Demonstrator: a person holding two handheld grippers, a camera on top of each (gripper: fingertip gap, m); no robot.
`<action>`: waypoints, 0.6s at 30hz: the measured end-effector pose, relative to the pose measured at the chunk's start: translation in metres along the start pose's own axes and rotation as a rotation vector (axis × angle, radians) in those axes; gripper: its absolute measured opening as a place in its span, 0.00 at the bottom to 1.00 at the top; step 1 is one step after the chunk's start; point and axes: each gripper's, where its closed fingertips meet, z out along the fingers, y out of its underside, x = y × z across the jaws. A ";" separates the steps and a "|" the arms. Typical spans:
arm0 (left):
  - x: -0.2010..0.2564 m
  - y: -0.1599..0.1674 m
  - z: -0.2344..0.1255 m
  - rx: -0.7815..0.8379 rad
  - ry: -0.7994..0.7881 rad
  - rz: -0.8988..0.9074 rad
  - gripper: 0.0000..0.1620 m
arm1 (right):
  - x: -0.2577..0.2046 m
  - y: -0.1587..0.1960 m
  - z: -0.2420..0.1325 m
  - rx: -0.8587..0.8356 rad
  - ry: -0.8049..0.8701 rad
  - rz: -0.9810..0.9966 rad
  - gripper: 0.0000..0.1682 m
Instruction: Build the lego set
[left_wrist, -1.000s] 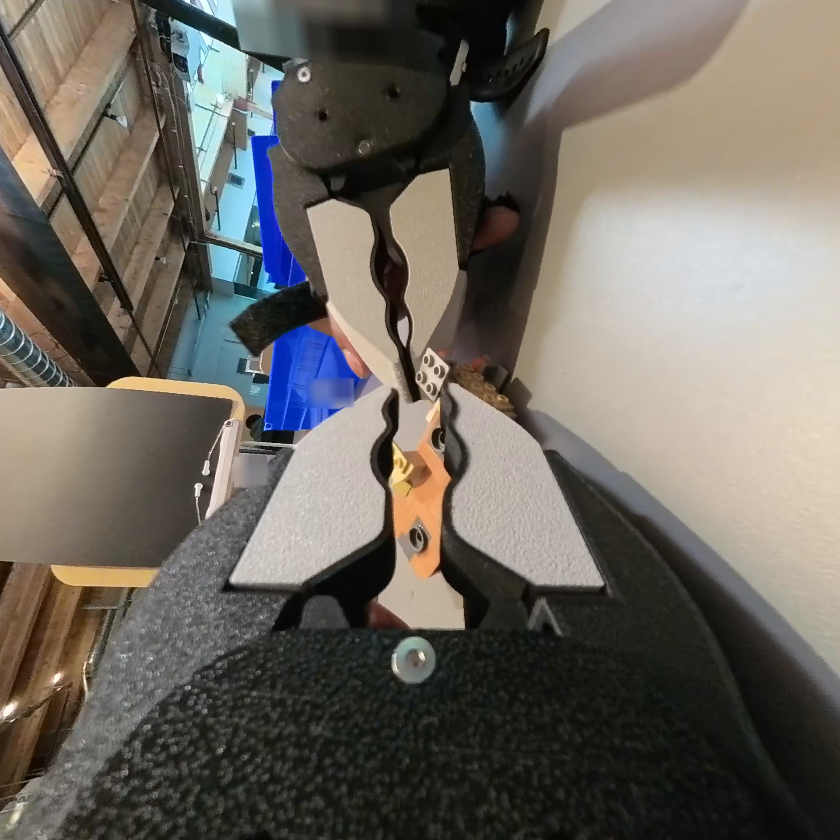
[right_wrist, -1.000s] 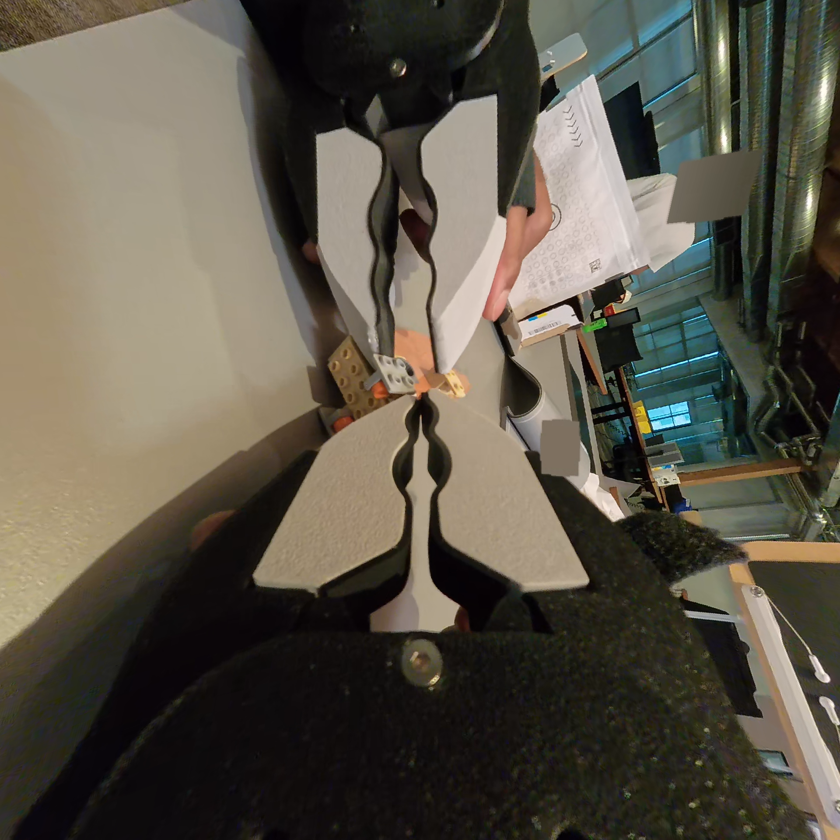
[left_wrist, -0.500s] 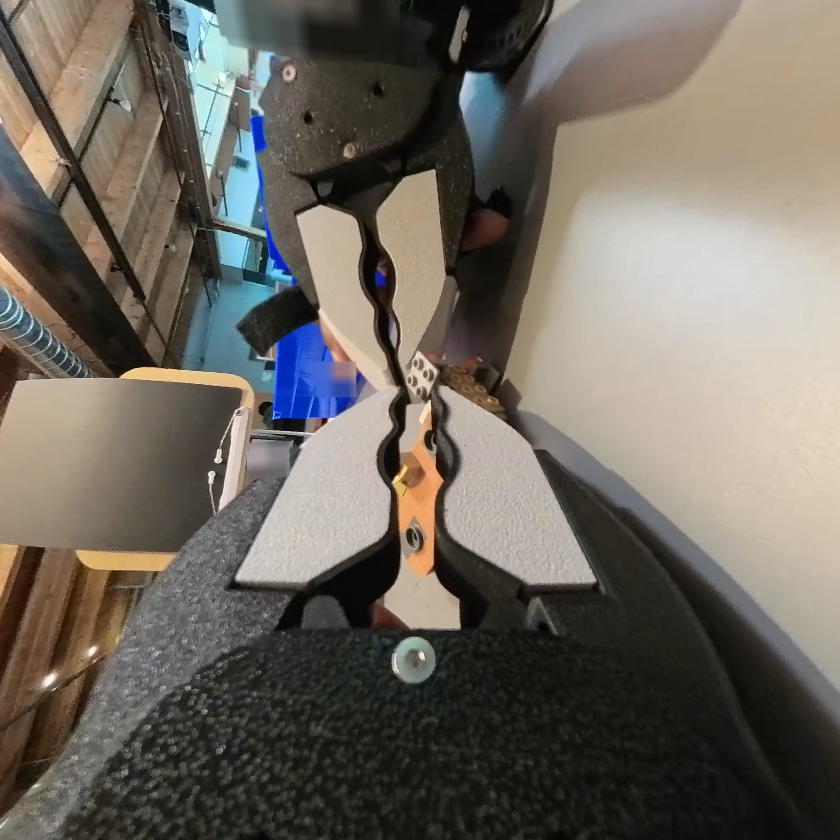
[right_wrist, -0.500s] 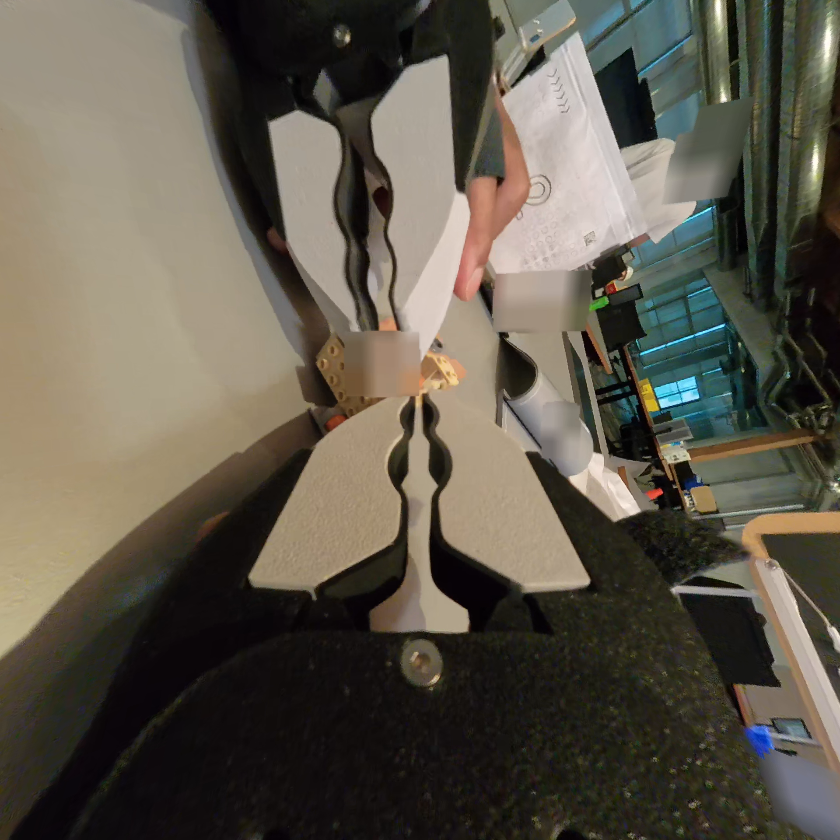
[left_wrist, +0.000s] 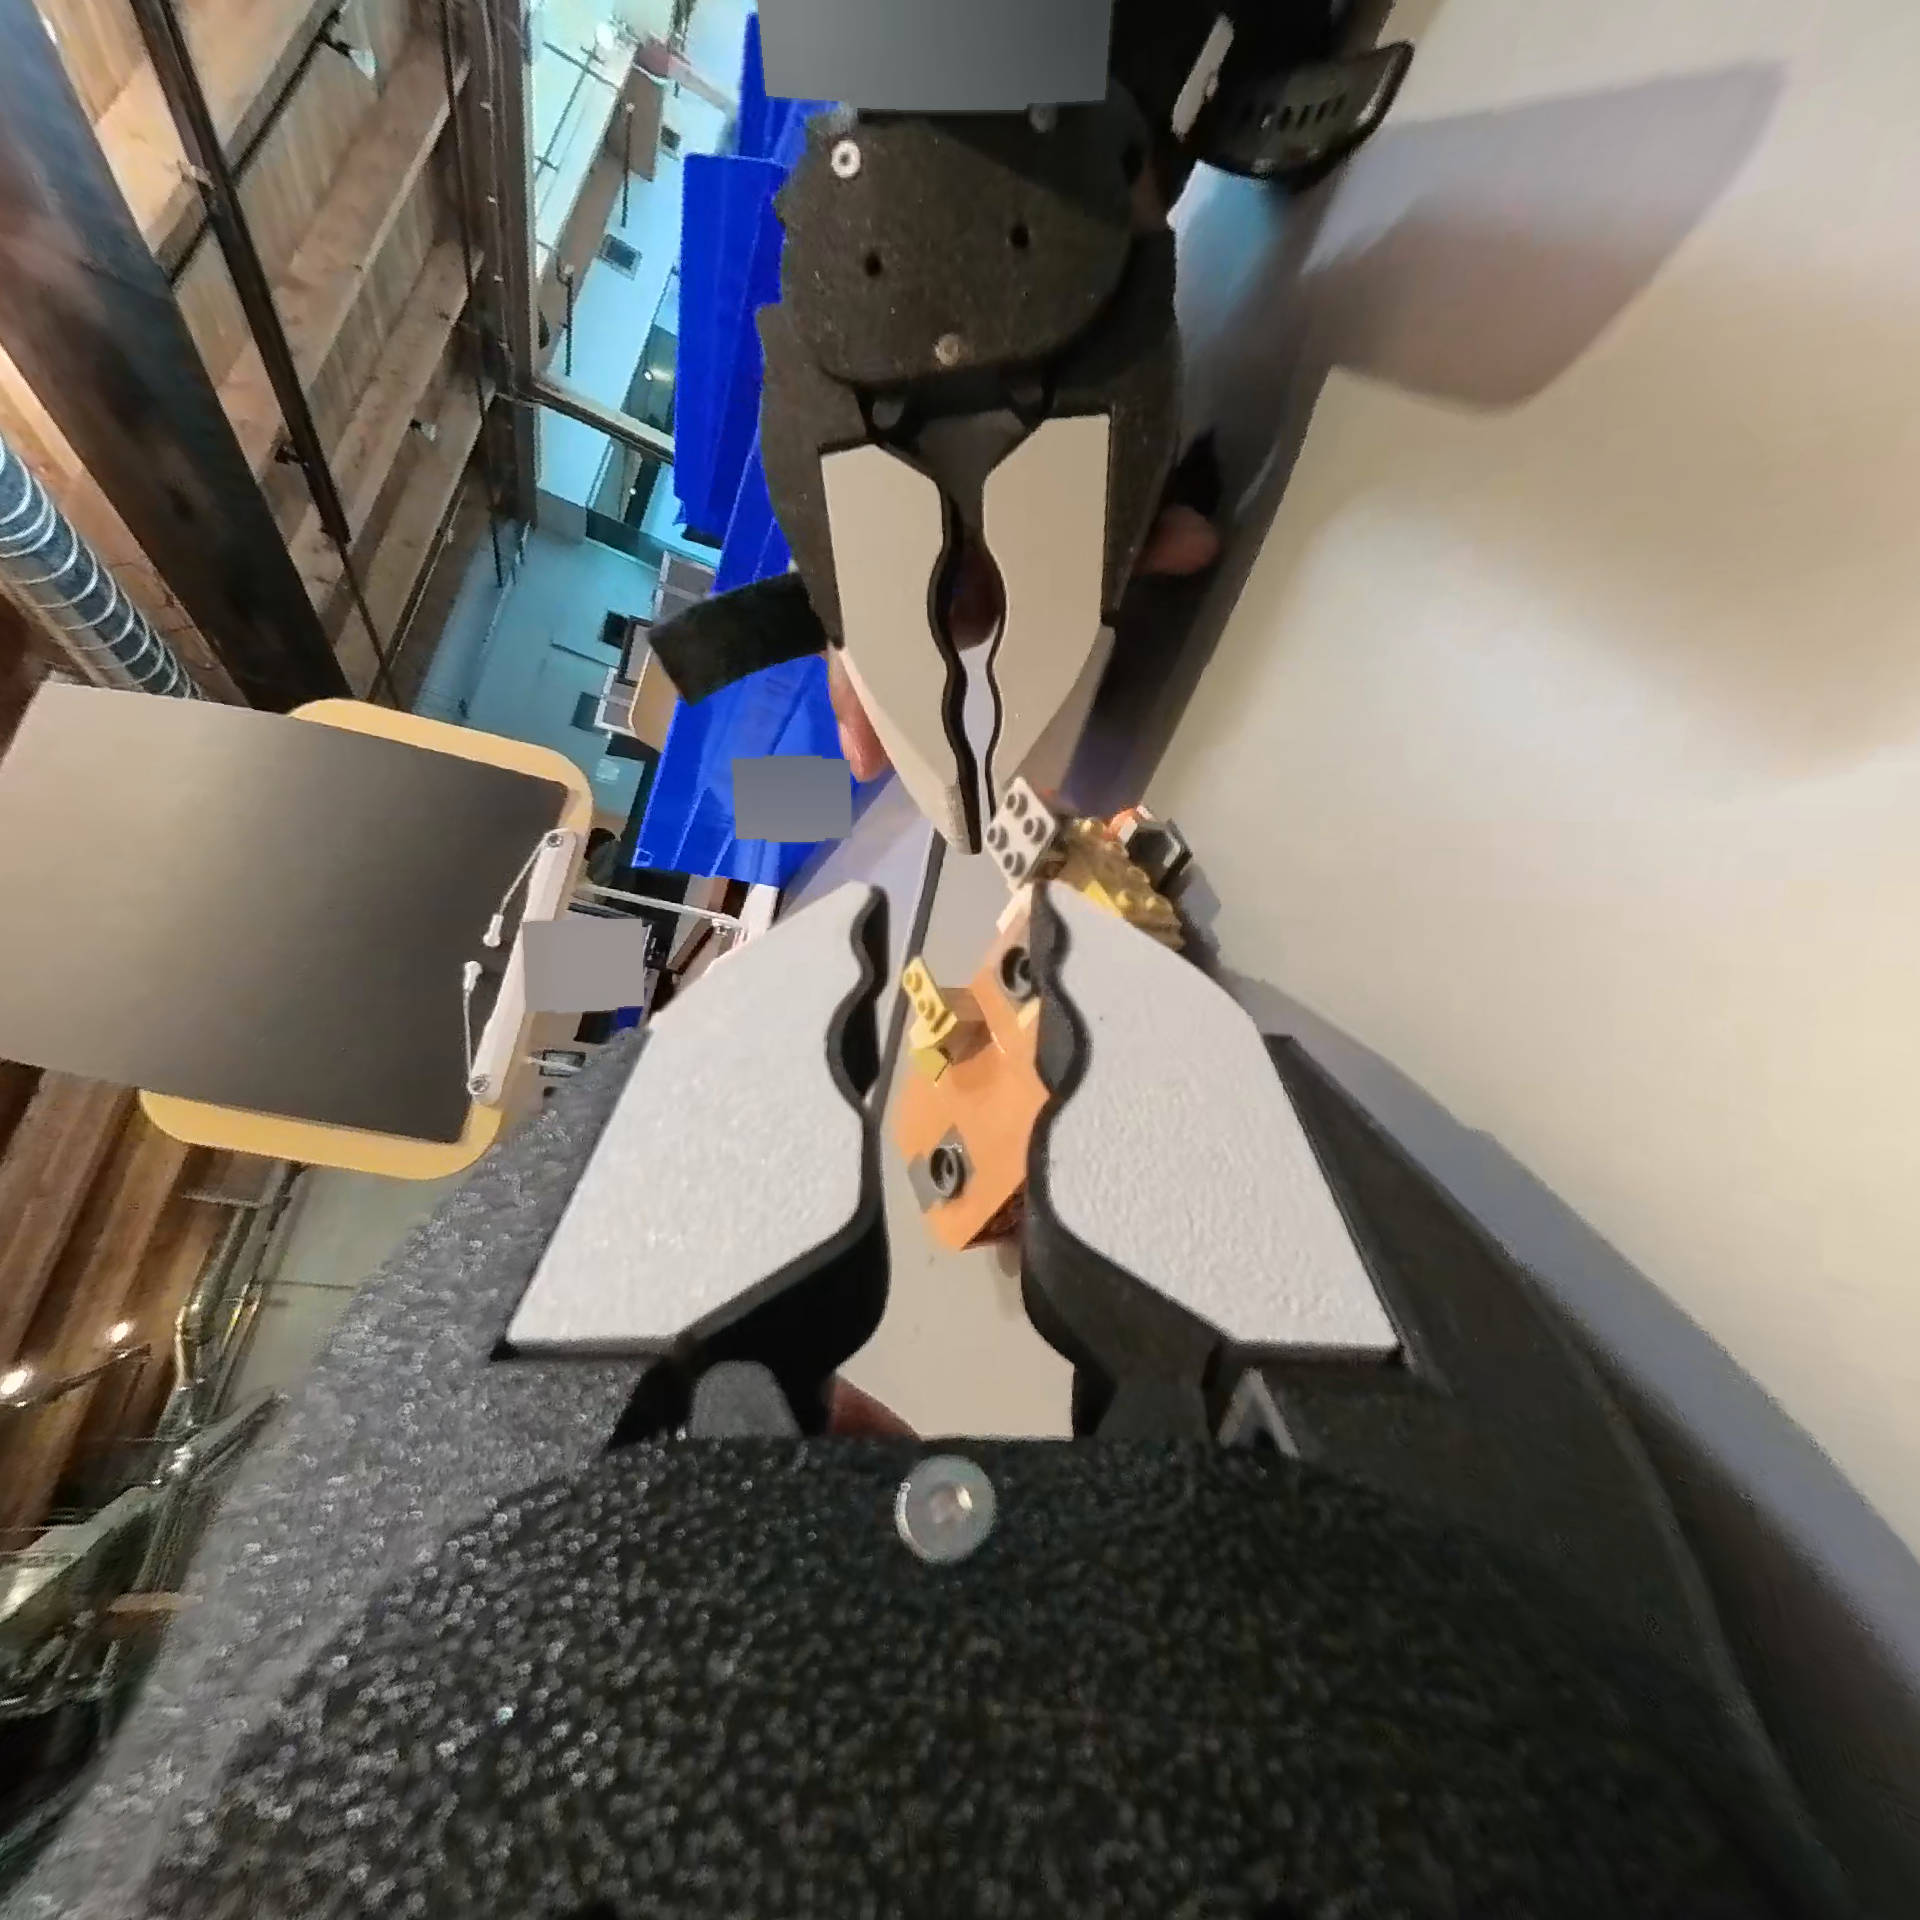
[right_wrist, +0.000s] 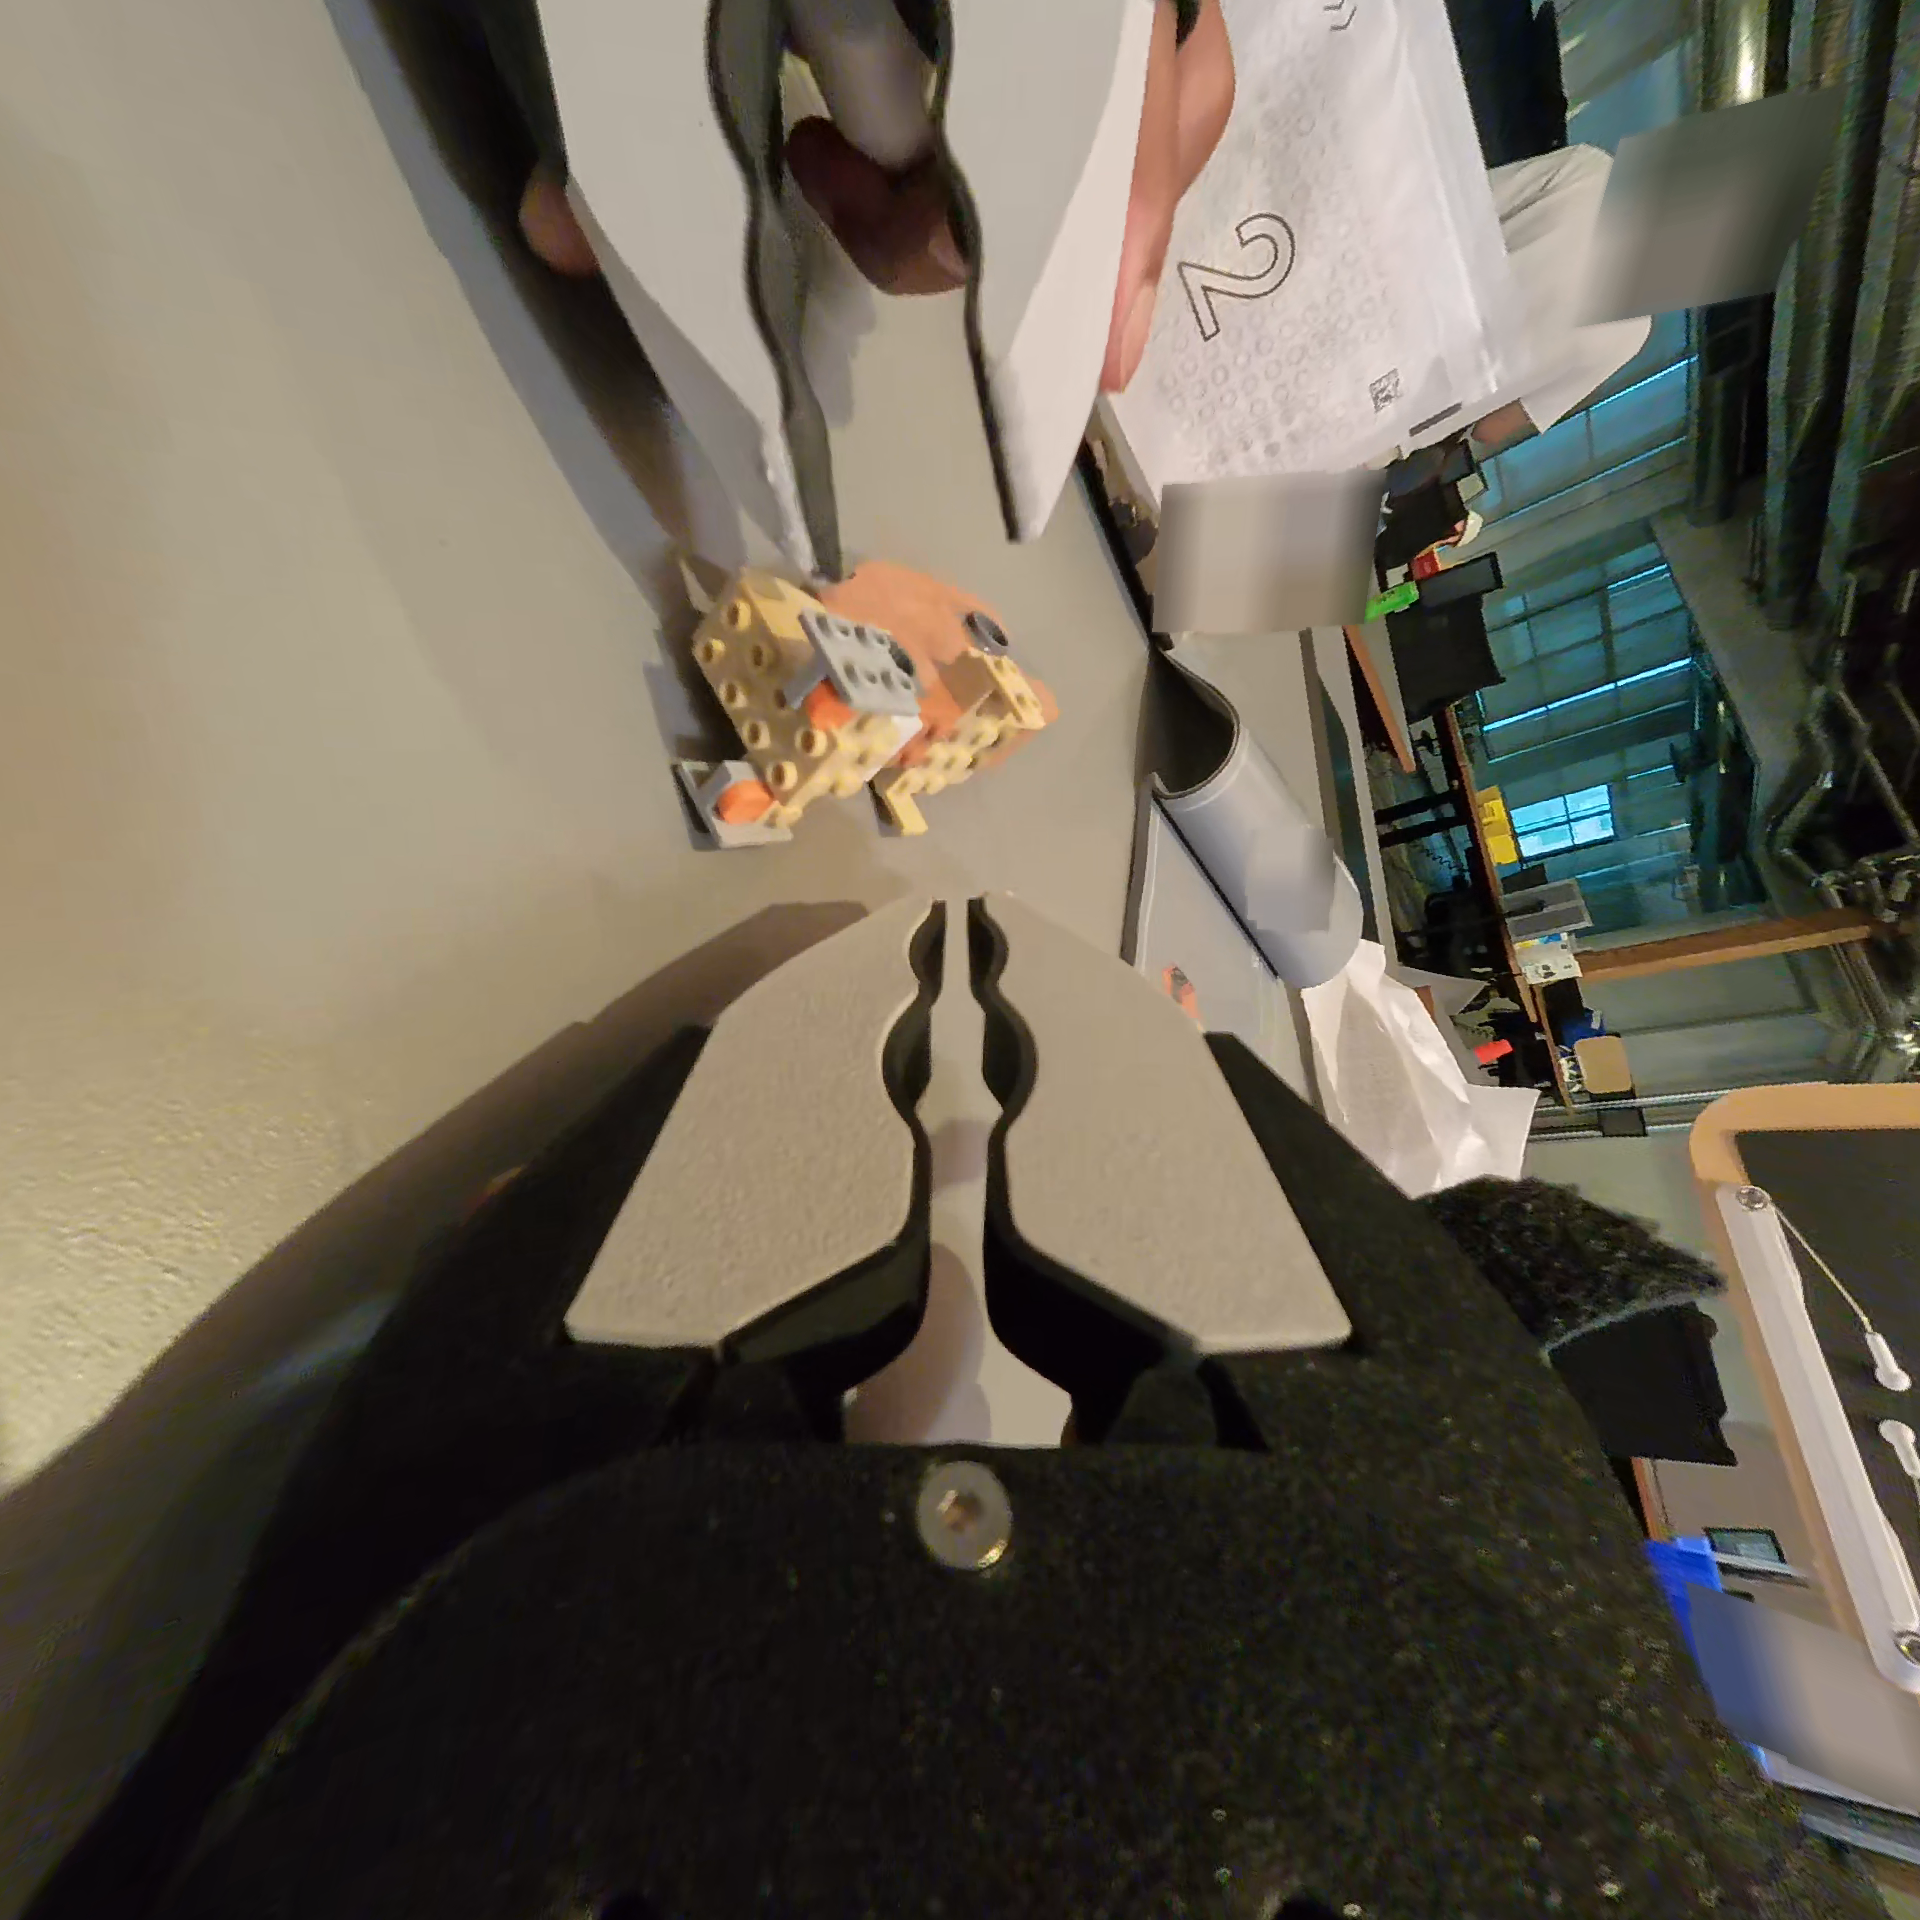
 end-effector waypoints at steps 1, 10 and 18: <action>0.002 0.000 0.001 -0.005 0.009 0.008 0.16 | -0.001 -0.001 0.000 0.003 -0.004 0.001 0.02; 0.007 0.001 0.002 -0.016 0.030 0.022 0.15 | -0.006 -0.006 0.000 0.002 -0.021 0.000 0.01; 0.010 0.001 0.002 -0.019 0.049 0.017 0.14 | -0.009 -0.011 0.003 -0.012 -0.032 0.008 0.00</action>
